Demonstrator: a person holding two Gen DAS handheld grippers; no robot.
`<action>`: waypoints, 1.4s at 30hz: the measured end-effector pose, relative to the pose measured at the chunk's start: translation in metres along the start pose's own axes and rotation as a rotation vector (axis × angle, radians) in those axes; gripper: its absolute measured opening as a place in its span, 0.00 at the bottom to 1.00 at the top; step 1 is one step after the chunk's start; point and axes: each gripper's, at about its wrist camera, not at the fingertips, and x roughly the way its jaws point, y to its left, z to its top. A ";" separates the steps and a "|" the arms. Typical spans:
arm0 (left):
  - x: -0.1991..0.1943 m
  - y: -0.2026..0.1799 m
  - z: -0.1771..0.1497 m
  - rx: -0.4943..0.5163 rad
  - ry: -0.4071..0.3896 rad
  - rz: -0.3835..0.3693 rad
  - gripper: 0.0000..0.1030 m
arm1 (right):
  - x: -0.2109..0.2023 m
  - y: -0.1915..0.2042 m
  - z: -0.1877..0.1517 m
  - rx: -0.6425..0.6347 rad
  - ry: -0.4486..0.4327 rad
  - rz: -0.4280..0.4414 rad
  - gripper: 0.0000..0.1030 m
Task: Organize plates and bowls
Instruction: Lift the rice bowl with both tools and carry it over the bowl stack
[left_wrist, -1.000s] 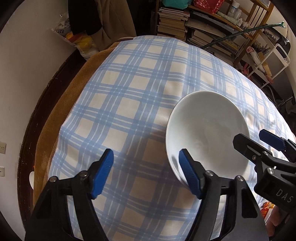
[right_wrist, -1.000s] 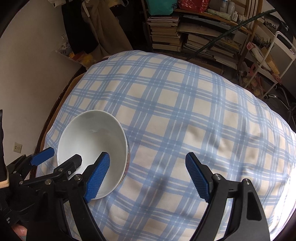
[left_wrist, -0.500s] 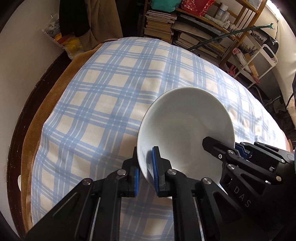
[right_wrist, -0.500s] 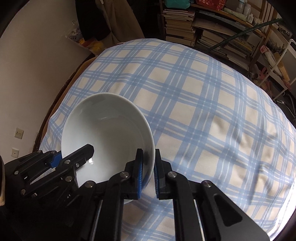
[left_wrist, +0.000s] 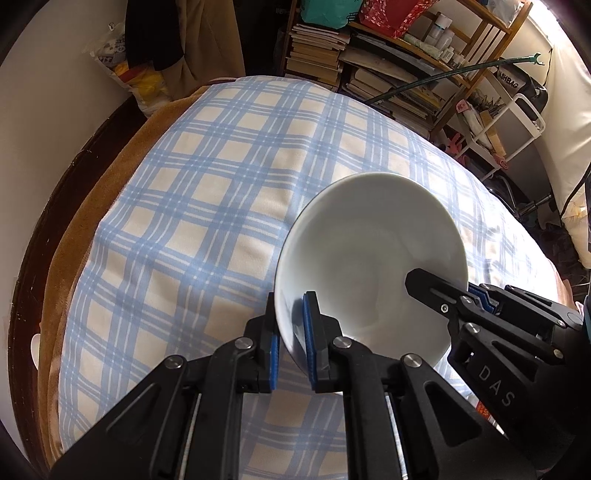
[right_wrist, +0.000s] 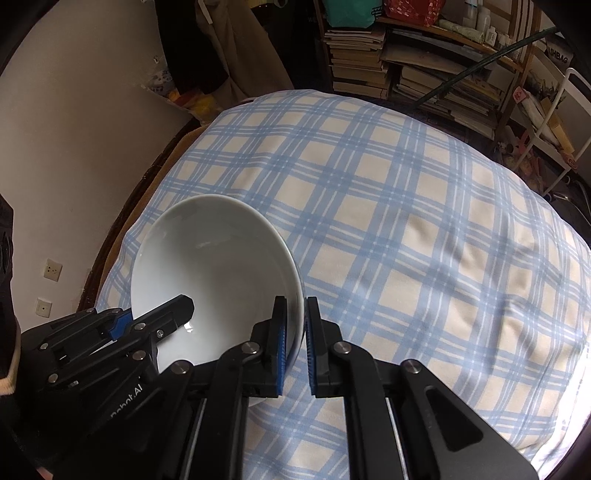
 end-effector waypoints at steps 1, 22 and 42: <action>-0.003 -0.003 -0.001 0.001 -0.002 0.000 0.12 | -0.004 -0.001 -0.001 0.000 -0.004 -0.001 0.10; -0.068 -0.101 -0.049 0.115 -0.039 -0.038 0.12 | -0.105 -0.062 -0.061 0.071 -0.105 -0.025 0.10; -0.080 -0.167 -0.138 0.154 0.010 -0.086 0.13 | -0.151 -0.113 -0.158 0.110 -0.111 -0.031 0.11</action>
